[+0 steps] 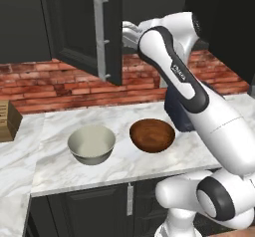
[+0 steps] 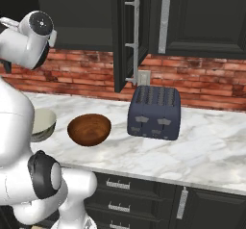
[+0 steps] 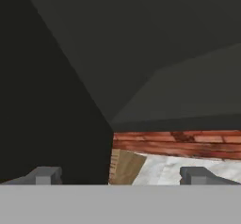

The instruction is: Open the cabinet. Pick the bowls from the counter and place them in the cabinet. Then close the cabinet.

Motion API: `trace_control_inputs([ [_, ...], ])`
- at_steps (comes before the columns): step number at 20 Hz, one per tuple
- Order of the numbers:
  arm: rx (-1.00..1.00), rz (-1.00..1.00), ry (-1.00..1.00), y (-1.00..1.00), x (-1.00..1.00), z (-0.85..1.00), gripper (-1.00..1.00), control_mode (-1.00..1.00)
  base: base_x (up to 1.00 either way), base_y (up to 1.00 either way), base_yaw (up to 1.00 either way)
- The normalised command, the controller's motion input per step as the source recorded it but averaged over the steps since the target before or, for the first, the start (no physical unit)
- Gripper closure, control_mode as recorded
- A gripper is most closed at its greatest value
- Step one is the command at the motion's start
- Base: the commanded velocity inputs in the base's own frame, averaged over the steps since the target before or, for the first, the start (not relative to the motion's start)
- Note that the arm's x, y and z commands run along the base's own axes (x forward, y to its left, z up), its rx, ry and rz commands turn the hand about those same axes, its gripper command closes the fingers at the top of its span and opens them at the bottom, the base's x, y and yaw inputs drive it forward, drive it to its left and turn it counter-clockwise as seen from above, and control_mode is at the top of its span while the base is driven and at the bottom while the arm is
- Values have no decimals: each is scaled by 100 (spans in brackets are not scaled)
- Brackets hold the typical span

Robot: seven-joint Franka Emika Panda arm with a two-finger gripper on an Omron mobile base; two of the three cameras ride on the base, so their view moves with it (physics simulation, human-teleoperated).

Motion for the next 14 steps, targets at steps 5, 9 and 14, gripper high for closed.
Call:
trace_control_inputs([
  [5, -15, 32, 1, 100, -38, 0, -100, -100, 0, 0, 0],
  [9, 1, 2, 0, 34, -1, 0, -100, -100, 0, 0, 0],
  [14, 0, -13, 0, -24, -17, -6, -100, -100, 0, 0, 0],
])
